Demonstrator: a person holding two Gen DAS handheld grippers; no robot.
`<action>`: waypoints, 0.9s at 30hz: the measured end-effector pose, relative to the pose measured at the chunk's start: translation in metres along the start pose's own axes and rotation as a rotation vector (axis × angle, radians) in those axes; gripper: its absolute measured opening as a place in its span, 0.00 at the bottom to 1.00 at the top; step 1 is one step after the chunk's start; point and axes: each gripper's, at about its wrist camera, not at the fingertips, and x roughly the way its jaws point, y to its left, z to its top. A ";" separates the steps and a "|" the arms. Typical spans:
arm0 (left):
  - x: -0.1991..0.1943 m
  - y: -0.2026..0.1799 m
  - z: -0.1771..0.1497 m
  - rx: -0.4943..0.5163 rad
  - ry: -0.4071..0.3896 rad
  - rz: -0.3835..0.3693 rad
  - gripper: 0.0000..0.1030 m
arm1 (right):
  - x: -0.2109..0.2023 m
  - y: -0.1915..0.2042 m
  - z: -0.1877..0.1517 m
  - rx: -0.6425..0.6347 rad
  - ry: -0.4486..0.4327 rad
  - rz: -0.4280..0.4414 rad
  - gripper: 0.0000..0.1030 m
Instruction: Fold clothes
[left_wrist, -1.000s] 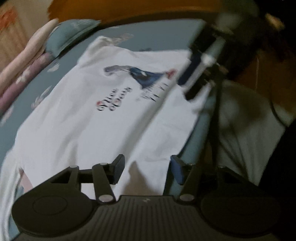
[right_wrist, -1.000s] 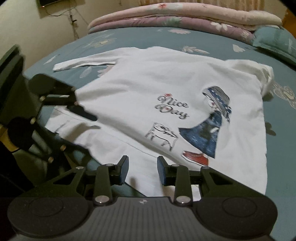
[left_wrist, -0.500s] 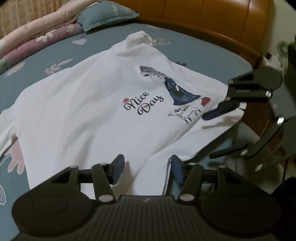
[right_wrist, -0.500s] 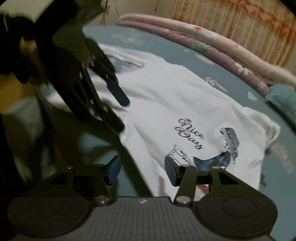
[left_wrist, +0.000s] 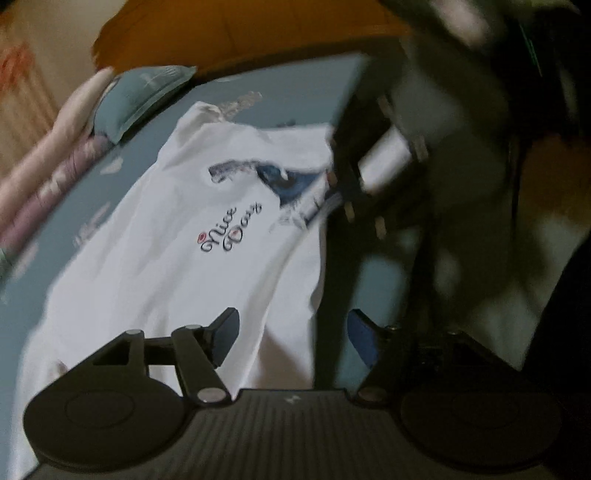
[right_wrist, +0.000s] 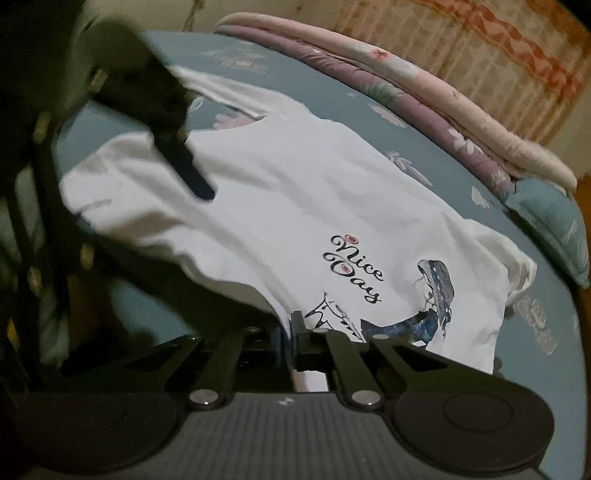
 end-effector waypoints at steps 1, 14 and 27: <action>0.004 -0.004 -0.002 0.028 0.017 0.025 0.39 | -0.002 -0.004 0.002 0.022 -0.002 0.013 0.06; -0.027 0.061 -0.021 -0.365 0.118 -0.328 0.32 | -0.013 -0.032 -0.007 0.134 0.178 0.371 0.18; 0.015 0.147 -0.044 -0.696 0.081 -0.154 0.59 | 0.028 -0.121 -0.013 0.508 0.114 0.243 0.42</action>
